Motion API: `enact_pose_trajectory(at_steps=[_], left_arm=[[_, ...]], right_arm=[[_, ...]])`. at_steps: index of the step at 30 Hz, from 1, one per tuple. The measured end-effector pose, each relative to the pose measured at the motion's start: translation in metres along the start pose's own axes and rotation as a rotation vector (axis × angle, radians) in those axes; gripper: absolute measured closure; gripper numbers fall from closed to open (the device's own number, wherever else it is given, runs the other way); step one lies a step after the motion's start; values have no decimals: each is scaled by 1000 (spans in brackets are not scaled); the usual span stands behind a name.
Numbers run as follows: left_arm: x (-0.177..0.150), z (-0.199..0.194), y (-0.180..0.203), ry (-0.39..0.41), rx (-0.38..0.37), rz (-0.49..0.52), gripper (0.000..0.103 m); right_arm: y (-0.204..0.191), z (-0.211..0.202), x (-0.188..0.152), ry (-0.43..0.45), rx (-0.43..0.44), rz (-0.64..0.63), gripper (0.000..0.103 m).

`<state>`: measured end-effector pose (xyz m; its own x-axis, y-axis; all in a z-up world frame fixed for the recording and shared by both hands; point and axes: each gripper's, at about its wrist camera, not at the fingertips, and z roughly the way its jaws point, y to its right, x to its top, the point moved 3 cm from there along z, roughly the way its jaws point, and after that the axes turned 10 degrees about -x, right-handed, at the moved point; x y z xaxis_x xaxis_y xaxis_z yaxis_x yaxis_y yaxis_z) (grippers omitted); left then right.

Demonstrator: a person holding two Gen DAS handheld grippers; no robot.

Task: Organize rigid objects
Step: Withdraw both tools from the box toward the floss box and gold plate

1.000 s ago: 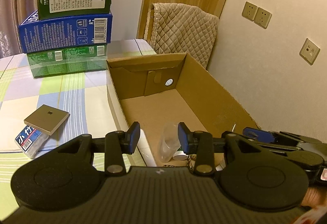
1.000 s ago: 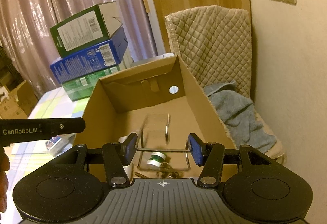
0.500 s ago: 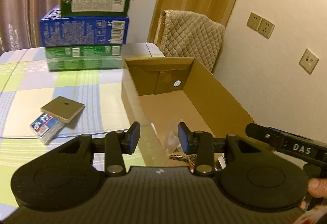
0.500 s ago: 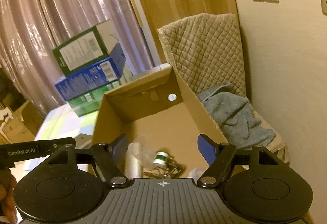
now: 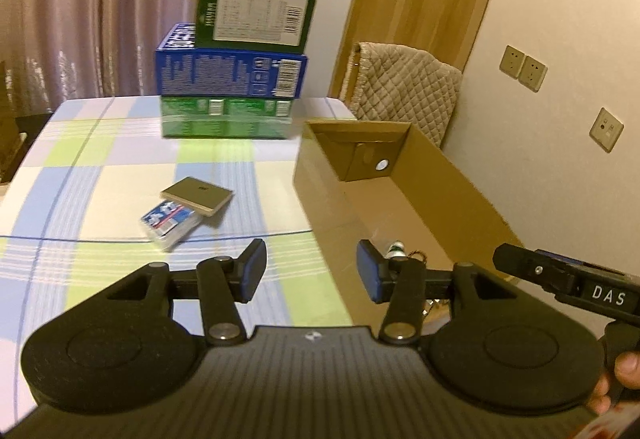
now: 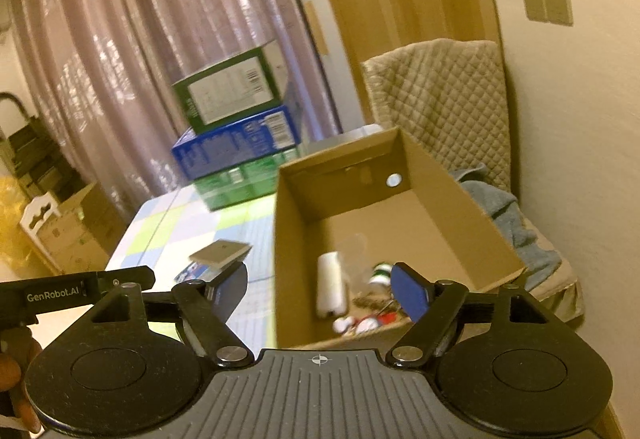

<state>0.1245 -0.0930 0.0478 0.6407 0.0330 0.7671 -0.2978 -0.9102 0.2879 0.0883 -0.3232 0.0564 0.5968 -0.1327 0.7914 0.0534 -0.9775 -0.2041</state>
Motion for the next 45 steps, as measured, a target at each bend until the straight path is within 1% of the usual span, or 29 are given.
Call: enact_pose_trajectory(at_steps=[2,4,5,6,7,9,11,13,15,17,20,25,29,32,35,39,43,45], left_arm=[[-4,-10,-5,-1,12,-2,55],[-8,-19,-11,-2,19,-7,45],[-11,-23,-14,-2,18,-15,43],[-13,-27,-18,-3,18,-21,38],[-15,-30,-21,-3,23,-22,30],[-20,-38,-31,0,48,-13,22],[-26,-44,-42,-5,75,-11,19],[-30,-51,-53,-3,101,-16,14],[-33,-60,-63,1,131,-13,13],[-35,-67,-71,-5,144,-10,11],[-37,-78,-77,-14,170,21,10],[-36,-90,-87,-8,189,51,9],[-37,-88,-99,-14,202,63,9],[-37,-80,-113,-19,216,63,9],[-35,-69,-127,-16,228,60,9],[-35,-49,-150,-22,238,35,9],[-35,-22,-170,-14,252,63,10],[-36,-8,-180,-7,251,53,10]], right_arm=[[-10,-2,-5,-8,10,-15,27],[-18,-4,-10,-9,18,-26,26],[-23,-5,-12,-9,23,-32,26],[-28,-6,-14,-13,25,-39,26],[-32,-6,-17,-17,28,-47,26],[-41,-7,-20,-17,36,-64,26],[-48,-6,-22,-17,40,-73,26],[-54,-8,-26,-19,49,-80,25],[-61,-8,-30,-23,54,-95,25],[-67,-9,-34,-26,64,-106,25],[-76,-14,-38,-24,76,-121,25],[-90,-25,-42,-5,96,-154,24],[-99,-25,-43,-3,103,-169,23],[-107,-19,-44,-7,113,-180,23],[-116,-9,-45,6,114,-195,23],[-131,21,-48,-11,131,-198,23],[-144,56,-50,0,129,-198,23],[-148,77,-52,-10,124,-193,23]])
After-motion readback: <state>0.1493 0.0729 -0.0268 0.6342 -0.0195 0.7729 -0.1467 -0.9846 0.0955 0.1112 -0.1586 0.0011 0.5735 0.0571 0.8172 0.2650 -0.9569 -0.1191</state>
